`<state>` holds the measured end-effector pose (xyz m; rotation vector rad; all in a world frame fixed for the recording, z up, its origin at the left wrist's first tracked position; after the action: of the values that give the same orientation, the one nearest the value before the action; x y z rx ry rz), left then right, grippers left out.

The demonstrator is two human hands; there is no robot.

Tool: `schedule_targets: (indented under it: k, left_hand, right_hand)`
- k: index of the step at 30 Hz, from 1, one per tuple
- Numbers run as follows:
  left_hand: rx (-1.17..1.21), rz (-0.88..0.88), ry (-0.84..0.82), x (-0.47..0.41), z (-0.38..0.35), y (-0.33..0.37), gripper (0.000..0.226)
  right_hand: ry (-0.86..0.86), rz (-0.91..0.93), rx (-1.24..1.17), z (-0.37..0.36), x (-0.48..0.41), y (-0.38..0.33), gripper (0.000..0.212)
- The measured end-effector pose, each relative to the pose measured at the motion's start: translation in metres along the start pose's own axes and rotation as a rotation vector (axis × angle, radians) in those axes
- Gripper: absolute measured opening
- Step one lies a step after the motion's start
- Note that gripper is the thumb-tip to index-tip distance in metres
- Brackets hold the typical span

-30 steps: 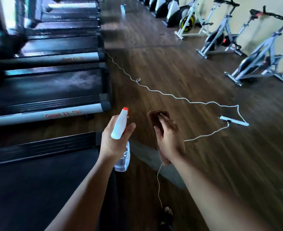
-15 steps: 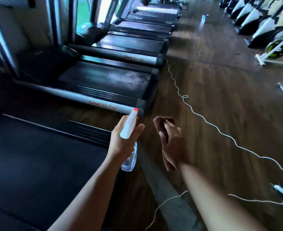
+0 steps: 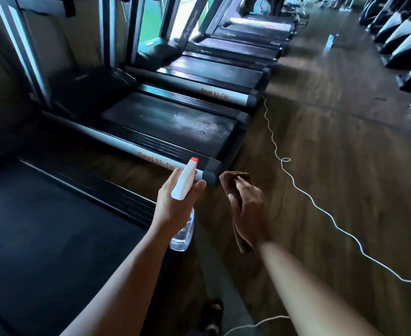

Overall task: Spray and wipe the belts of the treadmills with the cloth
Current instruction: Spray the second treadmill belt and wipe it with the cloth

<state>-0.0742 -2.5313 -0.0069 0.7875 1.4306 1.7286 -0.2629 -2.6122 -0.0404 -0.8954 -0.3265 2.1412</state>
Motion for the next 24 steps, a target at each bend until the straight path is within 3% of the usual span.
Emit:
schedule_targets:
  k: [16,24]
  left_hand:
    - [0.022,0.031,0.016,-0.183,-0.092,0.001,0.023]
    - [-0.038,0.031,0.185,-0.262,-0.081,0.006,0.022]
  right_hand:
    - [-0.076,0.002,0.029,-0.036,-0.159,0.133,0.045]
    - [-0.154,0.091,-0.014,-0.086,-0.257,0.159,0.041]
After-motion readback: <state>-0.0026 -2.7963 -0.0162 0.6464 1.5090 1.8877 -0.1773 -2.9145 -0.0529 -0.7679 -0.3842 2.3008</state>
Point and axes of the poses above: each hand's wrist, its own x-axis away from the middle knuckle, its own z-axis out of the back of the hand, y = z × x, the point moved 10 cm from there along -x, towards the middle knuckle, and after that the axes turned 11 degrees about z, right-handed, at the moved point
